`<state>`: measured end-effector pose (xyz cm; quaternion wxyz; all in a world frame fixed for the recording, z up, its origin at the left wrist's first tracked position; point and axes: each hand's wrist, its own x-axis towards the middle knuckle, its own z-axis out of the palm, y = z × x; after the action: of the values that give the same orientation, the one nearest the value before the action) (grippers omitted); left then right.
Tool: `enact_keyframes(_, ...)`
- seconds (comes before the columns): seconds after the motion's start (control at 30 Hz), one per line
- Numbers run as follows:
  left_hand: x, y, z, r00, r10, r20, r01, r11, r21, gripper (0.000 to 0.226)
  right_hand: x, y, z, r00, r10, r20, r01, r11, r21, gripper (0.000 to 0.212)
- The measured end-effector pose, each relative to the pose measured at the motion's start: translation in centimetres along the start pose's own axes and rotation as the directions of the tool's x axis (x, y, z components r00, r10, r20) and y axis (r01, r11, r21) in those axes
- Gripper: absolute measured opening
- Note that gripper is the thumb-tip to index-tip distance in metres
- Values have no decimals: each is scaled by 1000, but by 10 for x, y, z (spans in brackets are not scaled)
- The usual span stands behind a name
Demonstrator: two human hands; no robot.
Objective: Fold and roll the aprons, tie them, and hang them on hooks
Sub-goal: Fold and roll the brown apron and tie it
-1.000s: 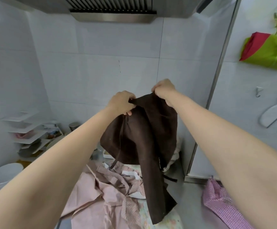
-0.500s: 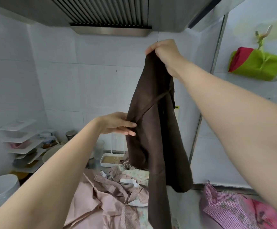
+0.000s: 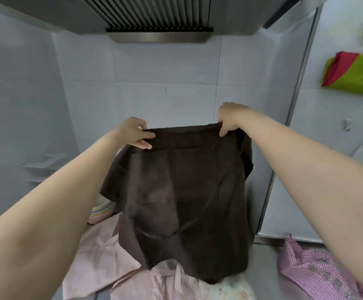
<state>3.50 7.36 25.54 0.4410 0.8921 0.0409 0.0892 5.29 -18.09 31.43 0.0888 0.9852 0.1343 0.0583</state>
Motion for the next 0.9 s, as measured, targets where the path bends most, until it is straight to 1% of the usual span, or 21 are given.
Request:
enact_keyframes(0.07,5,1,7,995,45,-85,-33,989,143,25,5,-4,8,1000,26,-10,-26,999,-44,49)
enact_keyframes(0.1,4,0,11,995,54,-88,-34,976,215,23,4,-6,14,998,55,15,-54,997,-62,52)
enact_keyframes(0.13,5,1,17,995,69,-71,-41,941,335,20,5,-5,20,996,82,21,-81,995,-53,51)
enact_keyframes(0.17,6,1,25,997,69,-45,-41,887,461,18,9,-1,28,995,101,13,-101,995,-22,45)
enact_keyframes(0.2,11,4,35,997,69,-33,-38,820,571,19,14,6,38,993,114,-29,-114,993,2,36)
enact_keyframes(0.23,20,6,46,997,68,-45,-26,796,605,19,20,15,48,985,139,-98,-138,990,19,30)
enact_keyframes(0.27,29,10,55,996,60,-60,-11,795,606,20,22,24,53,969,167,-181,-161,986,47,28)
enact_keyframes(0.33,50,24,74,990,91,-111,-29,882,470,26,24,44,50,912,218,-347,-197,976,94,28)
enact_keyframes(0.4,66,40,85,982,101,-160,-71,981,181,25,23,62,37,851,261,-456,-231,965,122,25)
enact_keyframes(0.43,72,47,90,978,105,-182,-102,994,26,20,22,69,30,824,272,-497,-234,962,139,24)
enact_keyframes(0.47,77,54,91,972,113,-206,-131,988,-77,15,23,75,23,803,273,-529,-210,962,177,22)
enact_keyframes(0.5,80,59,91,964,129,-234,-161,980,-120,11,24,79,16,804,268,-530,-171,959,225,20)
enact_keyframes(0.53,84,63,89,955,155,-252,-195,971,-142,9,22,82,8,824,253,-508,-125,954,272,20)
enact_keyframes(0.57,85,64,87,946,176,-272,-221,965,-144,7,21,83,2,868,210,-450,-70,949,308,19)
enact_keyframes(0.63,83,59,79,932,215,-292,-270,949,-162,7,13,74,-10,967,73,-242,24,926,376,21)
enact_keyframes(0.67,80,52,73,927,245,-286,-296,943,-151,8,7,63,-12,993,14,-118,39,900,435,21)
enact_keyframes(0.7,76,41,68,924,258,-282,-305,942,-139,8,1,50,-12,999,-37,0,32,856,516,18)
enact_keyframes(0.77,68,4,57,930,237,-279,-283,949,-139,6,-7,13,5,977,-140,160,1,756,655,12)
enact_keyframes(0.83,53,-70,32,950,108,-292,-132,989,-64,2,-2,-60,48,912,-303,275,-14,649,761,20)
enact_keyframes(0.87,52,-94,31,955,73,-288,-84,996,-26,5,-2,-83,71,881,-364,303,-25,603,798,20)
enact_keyframes(0.9,47,-124,27,968,0,-250,1,1000,4,8,-3,-116,97,844,-430,321,-26,564,826,18)
